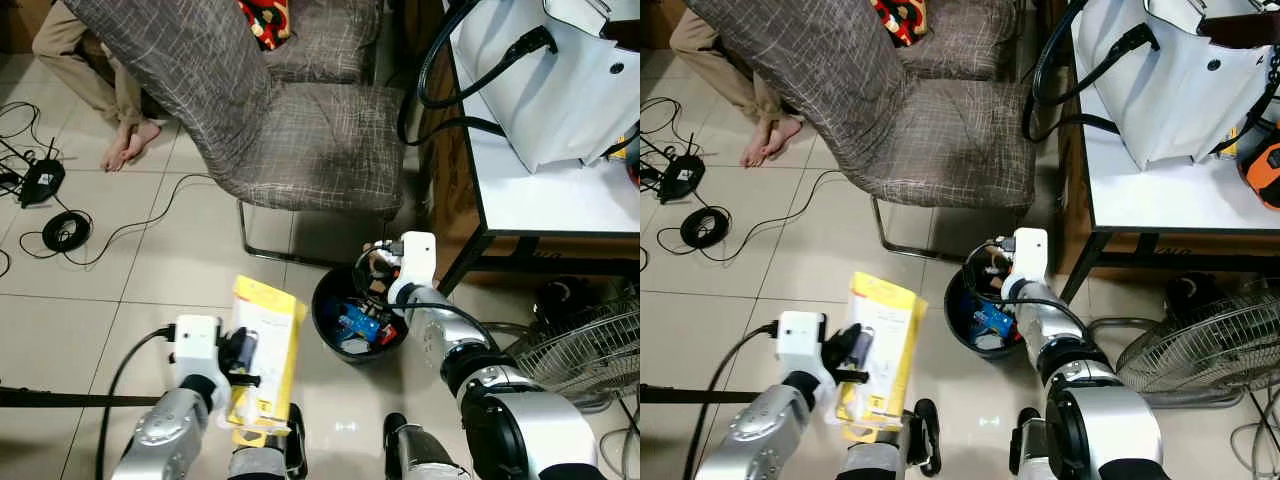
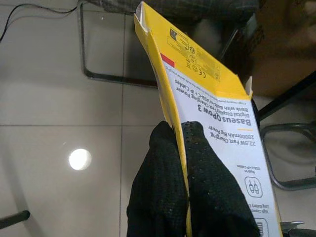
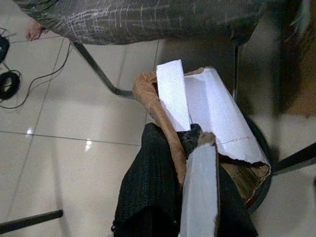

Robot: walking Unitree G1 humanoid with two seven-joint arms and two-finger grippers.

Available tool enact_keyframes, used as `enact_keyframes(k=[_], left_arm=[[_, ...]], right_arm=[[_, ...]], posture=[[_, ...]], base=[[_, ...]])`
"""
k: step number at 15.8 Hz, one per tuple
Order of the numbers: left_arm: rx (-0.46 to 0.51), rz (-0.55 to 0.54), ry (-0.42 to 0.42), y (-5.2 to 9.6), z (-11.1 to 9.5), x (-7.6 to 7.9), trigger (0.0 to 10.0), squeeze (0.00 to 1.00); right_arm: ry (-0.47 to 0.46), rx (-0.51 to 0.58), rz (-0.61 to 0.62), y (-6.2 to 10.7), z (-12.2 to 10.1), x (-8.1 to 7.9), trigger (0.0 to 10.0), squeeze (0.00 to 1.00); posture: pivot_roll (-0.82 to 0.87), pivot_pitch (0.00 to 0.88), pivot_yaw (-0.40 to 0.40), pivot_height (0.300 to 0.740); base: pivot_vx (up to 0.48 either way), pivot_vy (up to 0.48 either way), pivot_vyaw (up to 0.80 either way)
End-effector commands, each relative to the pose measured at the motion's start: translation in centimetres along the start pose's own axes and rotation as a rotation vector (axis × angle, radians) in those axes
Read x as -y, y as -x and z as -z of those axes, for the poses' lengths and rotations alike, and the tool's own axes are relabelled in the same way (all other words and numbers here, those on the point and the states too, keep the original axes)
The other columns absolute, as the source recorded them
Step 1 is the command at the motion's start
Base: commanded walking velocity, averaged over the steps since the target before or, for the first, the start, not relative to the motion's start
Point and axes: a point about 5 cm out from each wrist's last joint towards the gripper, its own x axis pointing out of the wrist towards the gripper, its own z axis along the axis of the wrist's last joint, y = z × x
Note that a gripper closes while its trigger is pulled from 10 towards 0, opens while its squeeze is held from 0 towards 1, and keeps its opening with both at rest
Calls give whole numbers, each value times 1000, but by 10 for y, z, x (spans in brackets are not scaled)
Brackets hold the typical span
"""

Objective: Picking trash to rubbish bin

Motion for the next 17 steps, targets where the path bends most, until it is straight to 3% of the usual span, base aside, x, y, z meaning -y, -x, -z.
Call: enact_keyframes(k=[1,9,17], left_arm=[[-35,-9,-11,5,10,-4,10000,0],[-29,-35,3,13,15,-5,10000,0],[-31,-45,0,14,16,-11,10000,0]], right_arm=[[-31,-65,3,2,15,2,10000,0],[21,-41,-74,0,13,-12,10000,0],[69,67,-5,-1,-15,5,10000,0]], posture=[[88,302,99,740],[104,329,86,740],[111,327,93,740]], base=[[0,0,0],[0,0,0],[0,0,0]])
